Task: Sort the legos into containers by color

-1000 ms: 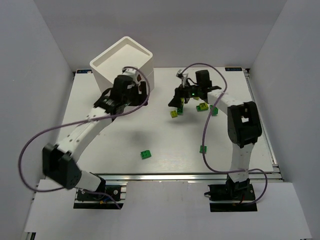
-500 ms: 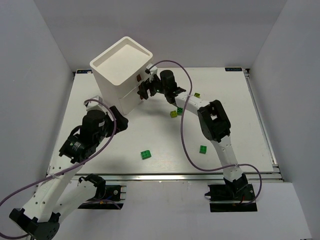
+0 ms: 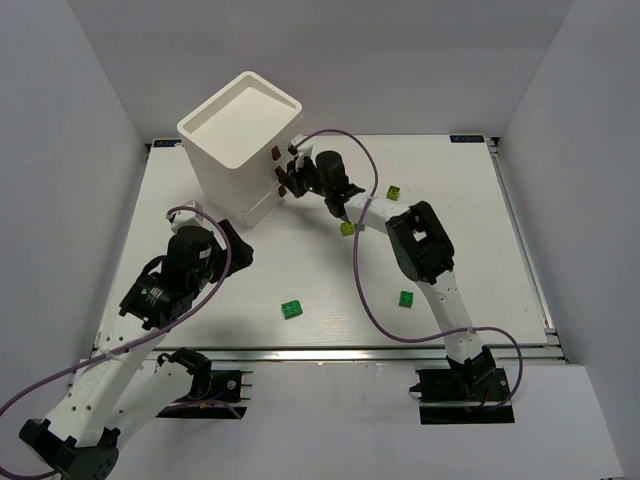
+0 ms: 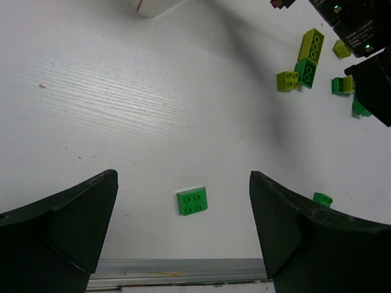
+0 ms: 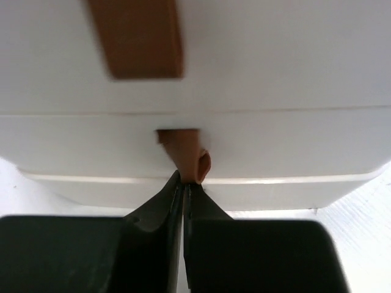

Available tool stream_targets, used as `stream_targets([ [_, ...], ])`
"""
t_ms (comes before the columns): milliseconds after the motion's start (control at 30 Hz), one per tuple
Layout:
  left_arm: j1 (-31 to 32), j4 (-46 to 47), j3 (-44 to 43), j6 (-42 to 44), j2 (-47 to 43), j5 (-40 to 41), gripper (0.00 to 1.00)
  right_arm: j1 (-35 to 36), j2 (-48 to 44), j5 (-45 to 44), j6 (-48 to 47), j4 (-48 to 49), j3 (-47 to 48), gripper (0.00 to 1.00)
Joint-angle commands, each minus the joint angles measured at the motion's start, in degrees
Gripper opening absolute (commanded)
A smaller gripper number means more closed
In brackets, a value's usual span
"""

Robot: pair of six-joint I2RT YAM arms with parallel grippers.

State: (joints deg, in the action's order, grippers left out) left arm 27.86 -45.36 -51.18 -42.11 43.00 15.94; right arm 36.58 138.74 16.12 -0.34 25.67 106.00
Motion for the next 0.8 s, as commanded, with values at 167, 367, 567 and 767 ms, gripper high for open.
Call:
stream_targets([
  [167, -0.17, 3.09, 3.36, 0.1, 1.99, -2.67, 0.98, -0.19, -11.46, 2.78, -2.82, 10.72, -13.25, 0.0],
  [367, -0.17, 6.77, 4.68, 2.73, 12.0, -7.85, 0.98, -1.86, -22.45, 3.39, -5.02, 10.63, -29.69, 0.0],
  [567, 0.88, 13.2, 2.76, 10.98, 25.43, -20.59, 0.96, -3.44, -29.75, 3.39, -5.11, 8.79, -38.22, 0.0],
  [767, 1.41, 8.63, -1.2, 14.77, 32.84, -22.88, 0.95, -5.2, -32.13, 10.23, -4.85, 1.34, -38.15, 0.67],
])
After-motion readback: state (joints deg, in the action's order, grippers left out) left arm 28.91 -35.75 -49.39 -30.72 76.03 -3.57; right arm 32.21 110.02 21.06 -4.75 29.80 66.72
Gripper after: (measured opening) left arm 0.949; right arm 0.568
